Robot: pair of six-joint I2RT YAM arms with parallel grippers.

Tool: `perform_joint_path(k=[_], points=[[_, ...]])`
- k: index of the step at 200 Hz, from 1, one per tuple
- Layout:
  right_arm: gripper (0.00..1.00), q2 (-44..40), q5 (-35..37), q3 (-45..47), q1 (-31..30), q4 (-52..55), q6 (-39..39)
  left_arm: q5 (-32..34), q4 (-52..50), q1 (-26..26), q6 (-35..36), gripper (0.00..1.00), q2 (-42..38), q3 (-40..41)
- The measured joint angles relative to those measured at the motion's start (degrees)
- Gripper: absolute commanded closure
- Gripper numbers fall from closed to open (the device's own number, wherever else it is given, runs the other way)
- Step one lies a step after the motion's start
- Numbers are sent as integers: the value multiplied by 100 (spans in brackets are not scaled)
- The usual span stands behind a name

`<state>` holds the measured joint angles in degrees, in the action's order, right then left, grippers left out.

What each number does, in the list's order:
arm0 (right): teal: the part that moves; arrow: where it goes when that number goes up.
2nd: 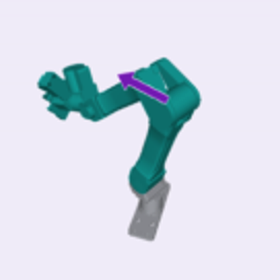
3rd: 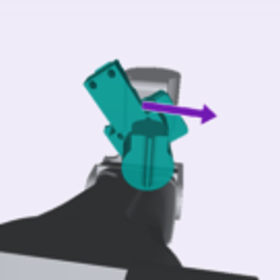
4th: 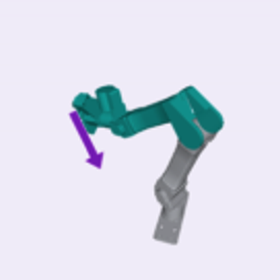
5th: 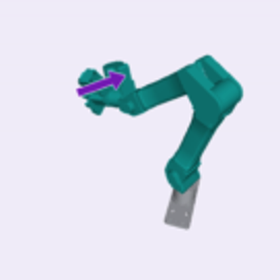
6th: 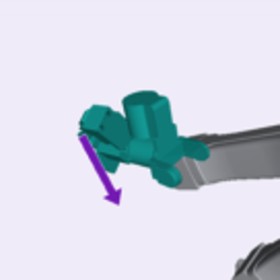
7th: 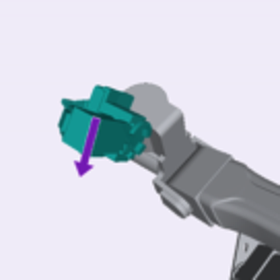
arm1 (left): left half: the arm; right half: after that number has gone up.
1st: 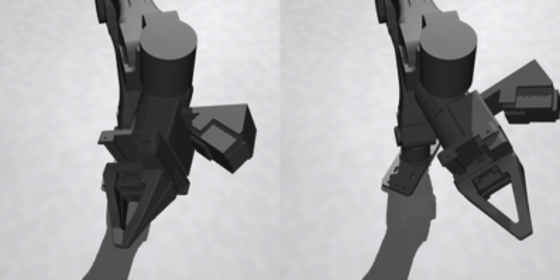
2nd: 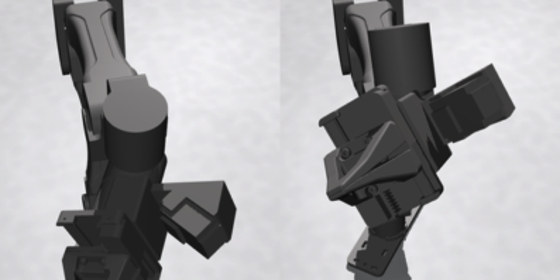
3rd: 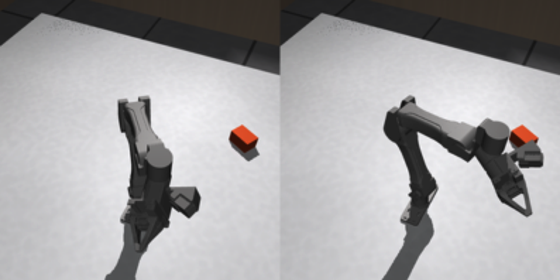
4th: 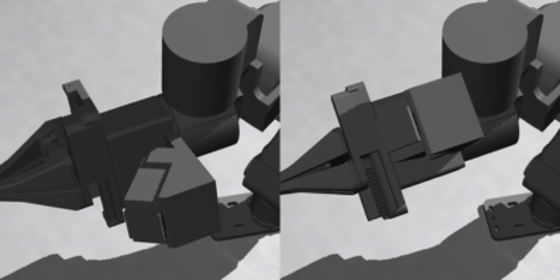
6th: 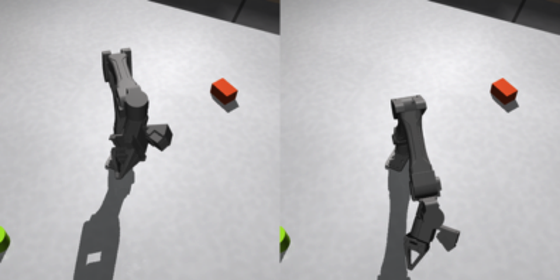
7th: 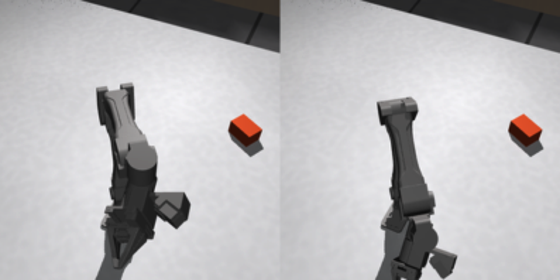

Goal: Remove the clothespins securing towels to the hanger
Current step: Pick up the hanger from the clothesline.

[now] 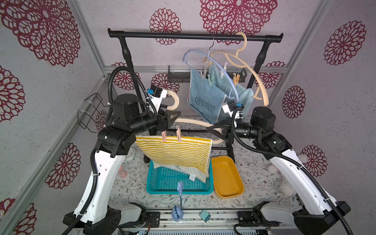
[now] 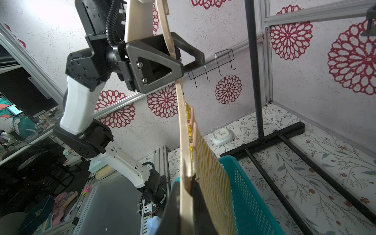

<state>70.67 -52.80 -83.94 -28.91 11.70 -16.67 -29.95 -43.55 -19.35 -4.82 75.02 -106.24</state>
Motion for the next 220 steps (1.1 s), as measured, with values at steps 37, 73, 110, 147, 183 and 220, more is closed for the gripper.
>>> perform_joint_path(k=[37,73,110,147,183,220], points=[[100,-61,2,225,0,-155,-55,-90,243,2,-74,60,-31,278],[100,-63,9,444,0,-144,-98,-57,391,2,-101,70,-219,839],[100,-63,4,487,0,-107,-94,2,461,2,-111,68,-474,1165],[100,-63,-20,494,55,-107,-96,-68,525,22,-76,59,-634,1338],[100,-63,-122,610,103,-197,-116,-170,562,103,-105,82,-651,1416],[100,-63,-125,691,225,-289,-149,-415,649,151,-118,100,-667,1432]])
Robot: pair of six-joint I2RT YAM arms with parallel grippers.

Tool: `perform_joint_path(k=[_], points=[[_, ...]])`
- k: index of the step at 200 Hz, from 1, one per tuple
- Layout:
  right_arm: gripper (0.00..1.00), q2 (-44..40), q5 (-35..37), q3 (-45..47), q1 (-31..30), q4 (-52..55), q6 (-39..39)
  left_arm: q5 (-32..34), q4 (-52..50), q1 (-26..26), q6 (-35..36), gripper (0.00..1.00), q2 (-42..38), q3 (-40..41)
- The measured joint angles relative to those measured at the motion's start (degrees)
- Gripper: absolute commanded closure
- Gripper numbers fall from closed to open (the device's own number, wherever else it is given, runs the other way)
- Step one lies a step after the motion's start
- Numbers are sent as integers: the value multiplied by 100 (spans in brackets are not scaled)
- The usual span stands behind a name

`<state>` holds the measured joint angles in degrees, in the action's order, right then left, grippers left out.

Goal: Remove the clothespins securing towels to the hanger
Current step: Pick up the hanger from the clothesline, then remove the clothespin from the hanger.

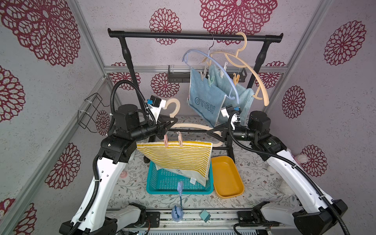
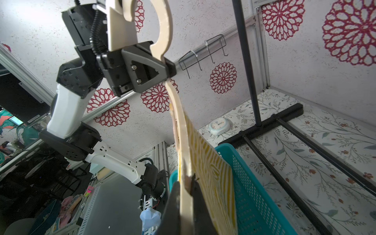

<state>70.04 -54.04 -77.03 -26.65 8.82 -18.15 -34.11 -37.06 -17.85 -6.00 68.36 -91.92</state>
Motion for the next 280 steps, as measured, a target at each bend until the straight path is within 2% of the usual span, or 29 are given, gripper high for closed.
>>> perform_joint_path(k=[2,8,12,27,33,84,142,198,232,255,280], points=[[95,0,-2,2,4,-2,0,-4,-2,0,-7,100,0,0],[70,0,-15,4,15,-2,2,-22,-2,0,0,100,-9,2],[59,0,-24,4,15,-4,-2,-28,-4,0,0,100,-9,4],[41,0,-17,9,28,-122,-37,-83,-28,0,-9,100,-9,28],[37,-4,-22,9,44,-155,-44,-98,-26,0,-20,100,-9,55],[34,-341,-17,354,426,-326,-96,-116,-13,-57,-68,100,48,103],[32,-844,328,299,619,208,122,-46,-20,-59,111,100,94,94],[34,-1231,-13,330,612,389,184,507,-175,-15,544,100,306,28],[33,-1239,-74,540,105,269,138,433,-125,-15,605,100,315,15],[33,-876,48,525,-511,308,317,199,-37,-15,599,100,315,15],[31,-367,164,444,-778,310,470,-138,90,-15,573,100,315,15]])
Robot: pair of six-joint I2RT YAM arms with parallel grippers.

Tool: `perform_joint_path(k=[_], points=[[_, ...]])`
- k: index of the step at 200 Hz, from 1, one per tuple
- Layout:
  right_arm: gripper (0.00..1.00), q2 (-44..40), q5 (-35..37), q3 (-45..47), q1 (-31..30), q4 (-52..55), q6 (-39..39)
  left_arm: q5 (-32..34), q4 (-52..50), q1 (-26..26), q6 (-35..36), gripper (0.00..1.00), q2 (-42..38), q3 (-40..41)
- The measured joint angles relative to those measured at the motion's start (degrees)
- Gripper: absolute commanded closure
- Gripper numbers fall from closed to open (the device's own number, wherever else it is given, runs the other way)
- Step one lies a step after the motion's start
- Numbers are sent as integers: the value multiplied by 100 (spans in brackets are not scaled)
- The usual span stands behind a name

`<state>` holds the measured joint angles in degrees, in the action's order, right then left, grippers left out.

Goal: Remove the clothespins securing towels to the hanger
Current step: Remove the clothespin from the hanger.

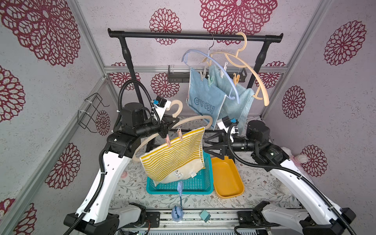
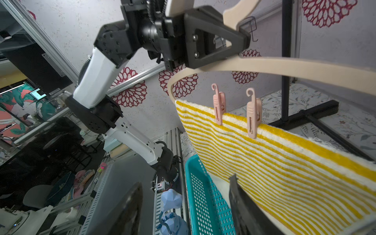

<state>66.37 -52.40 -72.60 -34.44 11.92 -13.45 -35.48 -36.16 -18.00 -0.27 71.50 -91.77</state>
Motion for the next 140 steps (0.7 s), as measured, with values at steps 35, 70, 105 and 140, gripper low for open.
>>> perform_joint_path(k=[35,70,105,140], points=[[29,603,221,-319,-11,-2,199,-472,111,-7,-68,100,0,0],[29,883,481,-645,-90,-7,400,-916,208,-24,-81,100,44,0],[29,1095,680,-848,-223,0,608,-1215,251,-50,-81,100,195,0],[29,1309,774,-990,-319,42,763,-1333,247,-59,-74,100,391,0]])
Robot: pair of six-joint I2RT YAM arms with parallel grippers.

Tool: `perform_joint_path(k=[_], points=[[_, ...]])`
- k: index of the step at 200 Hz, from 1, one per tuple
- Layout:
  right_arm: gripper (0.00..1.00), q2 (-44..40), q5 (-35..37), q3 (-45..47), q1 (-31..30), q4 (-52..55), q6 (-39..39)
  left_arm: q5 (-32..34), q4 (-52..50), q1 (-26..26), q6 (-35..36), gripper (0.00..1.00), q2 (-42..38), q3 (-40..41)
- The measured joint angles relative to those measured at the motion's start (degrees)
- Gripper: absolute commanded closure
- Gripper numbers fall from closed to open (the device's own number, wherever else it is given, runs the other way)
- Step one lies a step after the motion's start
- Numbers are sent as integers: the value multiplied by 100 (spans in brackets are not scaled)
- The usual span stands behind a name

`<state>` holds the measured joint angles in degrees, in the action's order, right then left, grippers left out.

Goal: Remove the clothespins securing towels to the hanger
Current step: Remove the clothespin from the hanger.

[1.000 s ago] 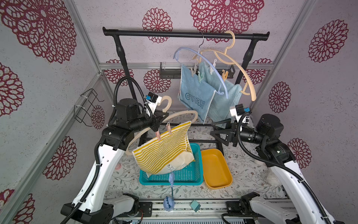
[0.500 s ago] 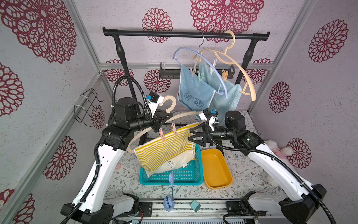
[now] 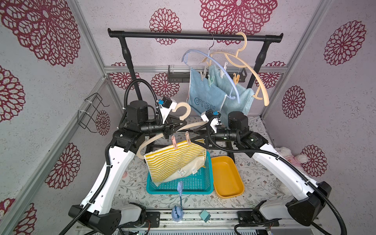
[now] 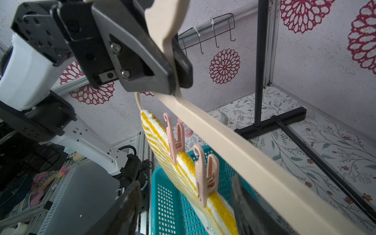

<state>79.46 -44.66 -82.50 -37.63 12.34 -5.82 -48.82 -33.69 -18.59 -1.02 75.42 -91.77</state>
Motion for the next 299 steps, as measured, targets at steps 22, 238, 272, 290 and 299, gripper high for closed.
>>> perform_joint_path(k=[22,238,272,290,299], points=[[29,103,-7,-28,-28,20,50,-7,-13,-2,28,100,63,-4],[28,-323,754,625,-245,-809,-122,-221,-7,-92,-973,100,271,-564],[28,-245,907,503,-367,-645,-61,-282,-20,-142,-1014,100,369,-586],[28,-173,955,389,-400,-577,-11,-304,-72,-184,-1010,100,400,-629],[28,-144,981,350,-413,-553,9,-321,-114,-208,-1003,100,413,-680]])
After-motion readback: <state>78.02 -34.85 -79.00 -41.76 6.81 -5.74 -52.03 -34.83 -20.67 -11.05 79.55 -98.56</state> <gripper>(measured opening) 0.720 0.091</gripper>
